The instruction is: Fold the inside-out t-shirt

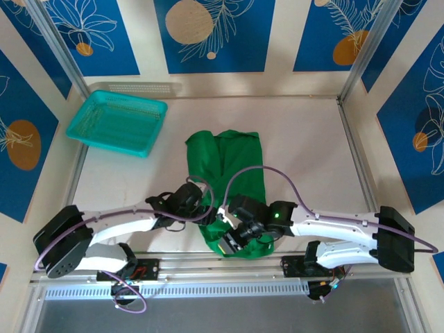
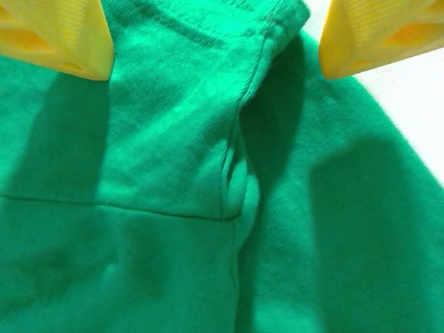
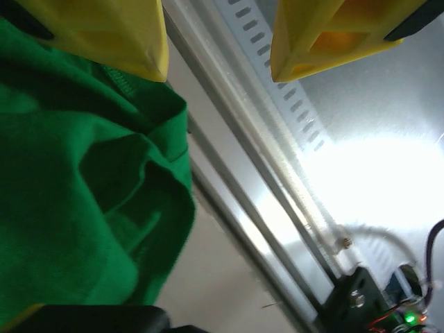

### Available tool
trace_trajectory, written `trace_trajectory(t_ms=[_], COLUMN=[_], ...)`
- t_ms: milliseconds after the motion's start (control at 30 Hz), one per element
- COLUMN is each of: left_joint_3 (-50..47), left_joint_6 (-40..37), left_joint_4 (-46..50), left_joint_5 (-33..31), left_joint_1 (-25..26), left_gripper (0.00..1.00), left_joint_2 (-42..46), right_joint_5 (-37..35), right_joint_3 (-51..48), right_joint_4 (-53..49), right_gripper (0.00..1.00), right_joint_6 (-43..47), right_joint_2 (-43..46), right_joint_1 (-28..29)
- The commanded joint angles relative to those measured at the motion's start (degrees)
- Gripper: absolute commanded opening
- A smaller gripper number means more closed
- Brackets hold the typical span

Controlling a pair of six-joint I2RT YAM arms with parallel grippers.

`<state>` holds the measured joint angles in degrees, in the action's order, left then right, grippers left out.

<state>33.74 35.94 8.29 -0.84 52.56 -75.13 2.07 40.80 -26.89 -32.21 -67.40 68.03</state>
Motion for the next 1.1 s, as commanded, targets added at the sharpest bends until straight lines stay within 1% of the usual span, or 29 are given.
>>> trace_trajectory(t_ms=[0, 133, 167, 200, 267, 367, 467, 567, 633, 700, 733, 767, 833, 867, 933, 1000, 1067], left_joint_3=[2.4, 1.4, 1.5, 1.6, 1.7, 0.7, -0.8, -2.4, -3.1, -3.6, -3.8, -4.0, -4.7, -5.2, -6.8, -8.3, -8.7], left_joint_6=[-0.3, 0.1, 0.0, -0.1, -0.3, -0.7, -0.8, -0.4, -0.2, 0.0, 0.0, 0.0, 0.7, 1.8, 4.2, 8.3, 11.6], left_joint_4=[3.1, -0.5, -0.6, -0.3, 0.4, 1.0, 1.2, 1.5, 1.3, 1.0, 0.7, 0.3, -0.9, -1.8, -4.5, -6.4, -6.1], left_joint_5=[0.9, 3.0, 3.7, 4.0, 4.3, 4.0, 4.0, 5.1, 6.4, 8.0, 8.9, 10.2, 12.5, 13.8, 16.6, 17.3, 17.2], left_joint_1=[-0.4, -0.6, -0.7, -0.8, -0.9, -1.1, -1.9, -3.0, -3.6, -4.1, -4.2, -4.5, -5.1, -5.7, -7.3, -9.6, -12.4], left_gripper=[0.67, 0.46, 0.39, 0.34, 0.27, 0.2, 0.09, 0.0, 0.0, 0.0, 0.0, 0.0, 0.0, 0.0, 0.0, 0.0, 0.0], left_joint_2=[-2.4, -3.5, -3.7, -3.9, -3.8, -2.6, -0.2, 2.9, 4.8, 6.8, 7.3, 7.8, 8.4, 8.7, 9.5, 10.7, 11.7], right_joint_5=[-5.5, -7.7, -8.0, -8.5, -8.8, -13.7, -17.5, -17.5, -17.1, -16.2, -15.1, -13.3, -7.3, -5.6, -5.7, -5.6, -1.4], right_joint_3=[-0.4, -0.9, -0.7, 0.0, 2.0, 4.0, 3.8, 3.4, 3.1, 2.9, 2.8, 2.7, 2.7, 2.6, 2.1, 0.7, -1.1], right_joint_4=[0.7, 7.1, 8.2, 8.8, 8.8, 7.3, 6.6, 7.7, 8.5, 9.2, 9.8, 10.6, 11.5, 11.3, 10.0, 8.5, 8.8], right_gripper=[0.46, 0.46, 0.46, 0.46, 0.46, 0.46, 0.45, 0.44, 0.42, 0.36, 0.31, 0.22, 0.09, 0.04, 0.0, 0.0, 0.0], right_joint_6=[-4.0, -2.8, -2.9, -3.2, -3.1, -3.1, -3.3, -2.7, -2.3, -1.6, -1.0, 0.2, 4.5, 6.5, 10.1, 13.4, 16.7], right_joint_2=[-1.9, -5.8, -7.2, -8.3, -10.4, -12.1, -13.2, -14.2, -15.0, -15.6, -15.7, -15.5, -14.2, -12.9, -10.3, -8.1, -7.0], right_joint_1=[0.2, 0.5, 0.8, 1.2, 2.6, 5.4, 6.6, 6.7, 6.8, 6.9, 6.9, 7.0, 7.4, 8.2, 10.4, 11.9, 12.1])
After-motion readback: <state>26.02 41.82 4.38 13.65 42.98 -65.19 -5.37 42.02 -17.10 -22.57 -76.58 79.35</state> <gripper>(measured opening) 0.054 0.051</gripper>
